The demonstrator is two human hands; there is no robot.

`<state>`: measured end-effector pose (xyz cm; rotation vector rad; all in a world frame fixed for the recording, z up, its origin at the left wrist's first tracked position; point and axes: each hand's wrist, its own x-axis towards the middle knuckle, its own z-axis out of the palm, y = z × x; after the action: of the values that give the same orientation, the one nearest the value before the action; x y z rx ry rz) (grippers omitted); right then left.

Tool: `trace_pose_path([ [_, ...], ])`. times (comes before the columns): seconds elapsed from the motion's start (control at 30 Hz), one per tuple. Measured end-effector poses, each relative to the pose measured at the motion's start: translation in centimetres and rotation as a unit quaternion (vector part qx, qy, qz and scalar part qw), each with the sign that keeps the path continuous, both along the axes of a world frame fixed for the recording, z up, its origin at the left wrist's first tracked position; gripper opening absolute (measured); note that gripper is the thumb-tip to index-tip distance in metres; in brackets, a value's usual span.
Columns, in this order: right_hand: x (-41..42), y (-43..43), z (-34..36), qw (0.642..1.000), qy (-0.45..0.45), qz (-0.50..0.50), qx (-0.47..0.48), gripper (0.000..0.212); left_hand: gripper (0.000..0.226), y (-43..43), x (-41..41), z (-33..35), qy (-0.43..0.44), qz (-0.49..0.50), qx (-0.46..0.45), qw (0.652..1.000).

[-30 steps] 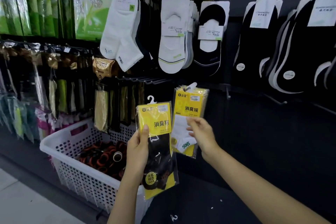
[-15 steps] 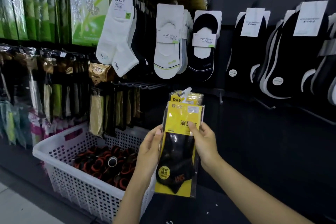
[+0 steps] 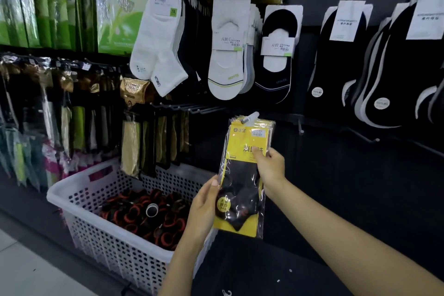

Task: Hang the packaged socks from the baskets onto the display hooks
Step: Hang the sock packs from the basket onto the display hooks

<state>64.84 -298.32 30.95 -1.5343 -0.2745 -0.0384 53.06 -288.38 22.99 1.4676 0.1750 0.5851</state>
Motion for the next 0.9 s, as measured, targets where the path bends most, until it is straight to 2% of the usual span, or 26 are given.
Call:
trace_pose_path([
  [0.1,0.9,0.0,0.2,0.998,0.069,0.012,0.011,0.035,0.045,0.2,0.6,-1.3,0.029,-0.008,0.018,0.999],
  [0.27,1.1,-1.4,-0.7,0.991,0.124,0.044,0.023,0.008,0.049,-0.3,1.3,-3.2,0.063,-0.011,0.028,0.998],
  [0.43,-0.1,-5.3,-4.0,0.993,0.114,0.035,-0.017,0.032,0.048,-1.0,1.2,-4.3,0.096,-0.005,0.065,0.993],
  [0.53,-1.7,-9.0,-6.5,0.990,0.119,0.061,-0.050,0.034,0.048,-2.0,0.6,-5.1,0.116,-0.013,0.104,0.988],
  [0.6,-3.2,-11.6,-8.6,0.986,0.121,0.078,-0.083,0.033,0.049,-2.9,0.0,-6.0,0.141,-0.017,0.153,0.978],
  [0.73,-7.0,-17.0,-14.5,0.970,0.163,0.099,-0.150,0.029,0.051,-5.4,-1.8,-9.1,0.202,-0.046,0.287,0.935],
  [0.9,-12.2,-23.3,-23.9,0.932,0.264,0.099,-0.229,0.028,0.048,-10.1,-5.5,-15.4,0.271,-0.105,0.324,0.900],
])
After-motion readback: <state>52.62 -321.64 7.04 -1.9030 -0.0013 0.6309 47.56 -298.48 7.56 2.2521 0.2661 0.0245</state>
